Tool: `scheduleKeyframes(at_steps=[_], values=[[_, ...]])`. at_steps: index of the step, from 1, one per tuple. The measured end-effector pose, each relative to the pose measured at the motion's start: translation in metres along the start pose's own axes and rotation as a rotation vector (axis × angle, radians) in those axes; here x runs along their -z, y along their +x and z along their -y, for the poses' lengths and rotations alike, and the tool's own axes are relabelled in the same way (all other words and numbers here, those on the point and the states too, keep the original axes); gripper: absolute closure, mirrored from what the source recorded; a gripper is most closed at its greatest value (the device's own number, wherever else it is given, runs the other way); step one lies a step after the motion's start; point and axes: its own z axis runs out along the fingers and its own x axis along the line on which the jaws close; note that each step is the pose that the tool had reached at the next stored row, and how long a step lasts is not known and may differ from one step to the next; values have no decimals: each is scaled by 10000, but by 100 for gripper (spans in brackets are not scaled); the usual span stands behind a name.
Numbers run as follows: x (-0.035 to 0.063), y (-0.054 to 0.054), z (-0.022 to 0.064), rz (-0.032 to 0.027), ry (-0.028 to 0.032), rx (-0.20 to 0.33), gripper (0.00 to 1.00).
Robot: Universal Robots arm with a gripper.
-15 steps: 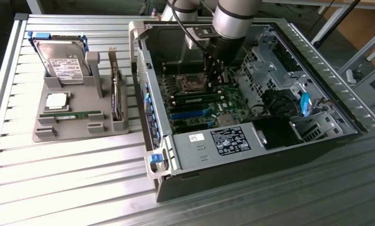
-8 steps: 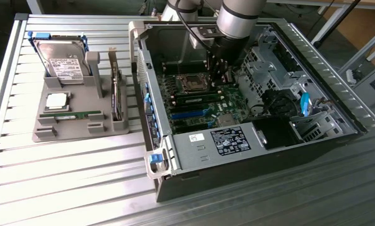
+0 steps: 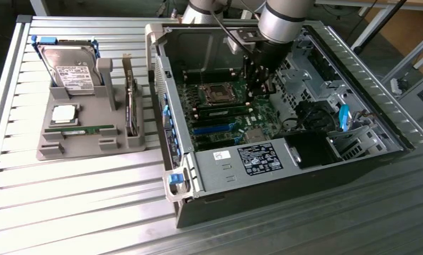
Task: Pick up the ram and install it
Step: 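Insert the ram into the slot, then press down the ram until it locks into place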
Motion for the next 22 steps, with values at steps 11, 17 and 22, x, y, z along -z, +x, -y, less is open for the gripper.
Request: scheduleKeyframes(at_steps=[11,17,22], values=[[271,8,353,-17,-145,3,91],[280,8,358,-17,-150,4,91],[280,8,352,-16,-150,3,91]])
